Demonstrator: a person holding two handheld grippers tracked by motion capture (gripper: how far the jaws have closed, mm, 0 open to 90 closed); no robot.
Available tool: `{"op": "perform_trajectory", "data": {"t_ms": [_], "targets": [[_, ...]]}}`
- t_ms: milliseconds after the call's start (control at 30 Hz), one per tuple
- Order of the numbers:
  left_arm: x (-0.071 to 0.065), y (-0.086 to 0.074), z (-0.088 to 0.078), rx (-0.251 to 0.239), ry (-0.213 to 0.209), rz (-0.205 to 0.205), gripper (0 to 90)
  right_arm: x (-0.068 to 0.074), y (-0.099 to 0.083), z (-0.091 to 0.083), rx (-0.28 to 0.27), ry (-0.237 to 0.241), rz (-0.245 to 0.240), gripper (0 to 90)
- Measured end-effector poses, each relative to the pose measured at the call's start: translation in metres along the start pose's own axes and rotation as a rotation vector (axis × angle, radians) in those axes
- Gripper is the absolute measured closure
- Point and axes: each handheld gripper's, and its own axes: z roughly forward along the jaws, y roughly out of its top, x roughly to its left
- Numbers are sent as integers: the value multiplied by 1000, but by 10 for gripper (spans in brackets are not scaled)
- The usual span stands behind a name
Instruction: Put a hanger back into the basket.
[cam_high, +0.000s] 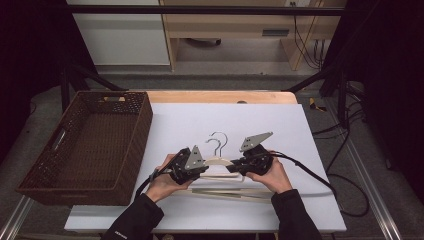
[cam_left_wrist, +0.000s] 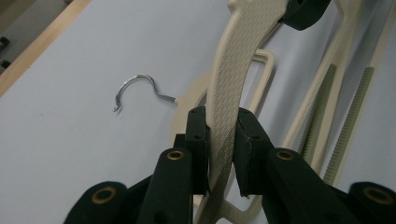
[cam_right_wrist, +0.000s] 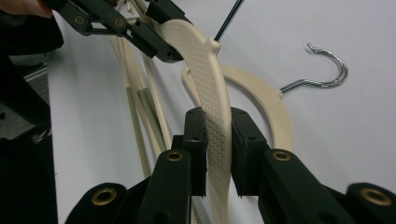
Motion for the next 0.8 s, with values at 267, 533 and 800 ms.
{"op": "perform_trajectory", "data": {"t_ms": [267, 533, 800], "targets": [[0, 3, -26, -65, -50, -54, 588, 9, 2, -15, -51, 145, -38, 867], [-5, 16, -58, -112, -89, -21, 461, 28, 12, -35, -62, 169, -110, 869], [-3, 20, -57, -37, -191, -13, 737, 40, 23, -30, -57, 214, -175, 866]]}}
